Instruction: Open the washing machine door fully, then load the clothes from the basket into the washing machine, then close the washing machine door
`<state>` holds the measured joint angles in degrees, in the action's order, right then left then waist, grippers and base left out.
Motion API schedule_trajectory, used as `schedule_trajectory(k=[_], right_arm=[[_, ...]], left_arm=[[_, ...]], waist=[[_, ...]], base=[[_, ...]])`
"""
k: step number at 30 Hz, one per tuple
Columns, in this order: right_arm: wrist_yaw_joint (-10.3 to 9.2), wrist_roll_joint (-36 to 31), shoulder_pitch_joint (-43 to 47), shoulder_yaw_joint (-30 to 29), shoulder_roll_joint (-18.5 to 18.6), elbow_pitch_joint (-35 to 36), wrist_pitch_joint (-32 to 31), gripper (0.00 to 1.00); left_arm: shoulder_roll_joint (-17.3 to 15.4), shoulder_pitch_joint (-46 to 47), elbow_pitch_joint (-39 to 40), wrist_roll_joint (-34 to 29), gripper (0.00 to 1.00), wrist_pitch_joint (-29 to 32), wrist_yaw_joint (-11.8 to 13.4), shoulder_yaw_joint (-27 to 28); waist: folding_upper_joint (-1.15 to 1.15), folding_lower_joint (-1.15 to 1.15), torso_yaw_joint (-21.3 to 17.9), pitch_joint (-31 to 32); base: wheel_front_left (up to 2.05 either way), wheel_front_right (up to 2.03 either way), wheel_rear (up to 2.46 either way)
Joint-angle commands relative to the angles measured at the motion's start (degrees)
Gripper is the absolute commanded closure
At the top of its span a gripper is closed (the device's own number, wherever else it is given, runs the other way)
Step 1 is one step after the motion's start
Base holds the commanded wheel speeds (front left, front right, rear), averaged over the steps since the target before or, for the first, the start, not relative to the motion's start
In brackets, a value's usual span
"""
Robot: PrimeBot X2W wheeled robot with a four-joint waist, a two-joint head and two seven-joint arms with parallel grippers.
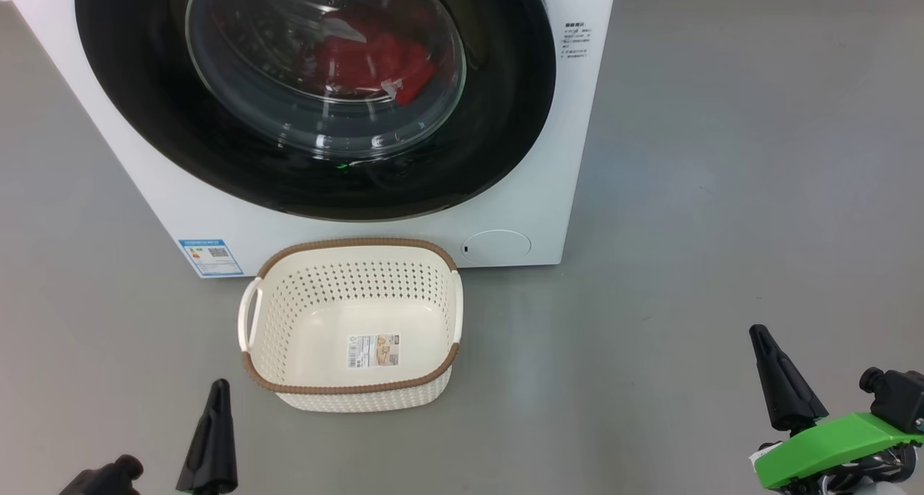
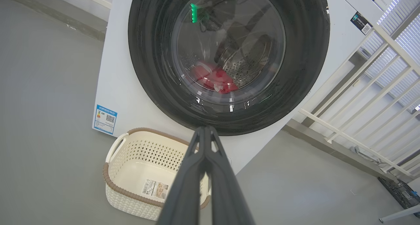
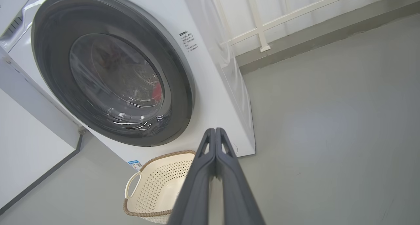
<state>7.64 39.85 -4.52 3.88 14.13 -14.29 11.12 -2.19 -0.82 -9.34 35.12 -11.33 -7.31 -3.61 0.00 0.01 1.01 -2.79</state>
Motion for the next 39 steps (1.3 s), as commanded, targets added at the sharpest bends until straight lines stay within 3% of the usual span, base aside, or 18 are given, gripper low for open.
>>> schedule_trajectory(k=[1, 39], right_arm=[[-0.03, 1.32, -1.36, -0.59, 0.43, 1.2, -0.23, 1.0], [-0.07, 20.19, -1.45, -3.91, -3.64, 0.87, -6.37, 1.0]], left_arm=[[-1.06, 2.19, 1.05, 1.38, 1.0, 0.28, -0.03, 0.87], [-1.61, 3.87, -0.95, 22.53, 1.0, 5.93, -0.08, 3.31]], waist=[[0.0, -0.01, -0.01, 0.03], [0.0, -0.01, -0.38, 0.97]], base=[[0.0, 0.0, 0.0], [0.0, 0.0, 0.0]])
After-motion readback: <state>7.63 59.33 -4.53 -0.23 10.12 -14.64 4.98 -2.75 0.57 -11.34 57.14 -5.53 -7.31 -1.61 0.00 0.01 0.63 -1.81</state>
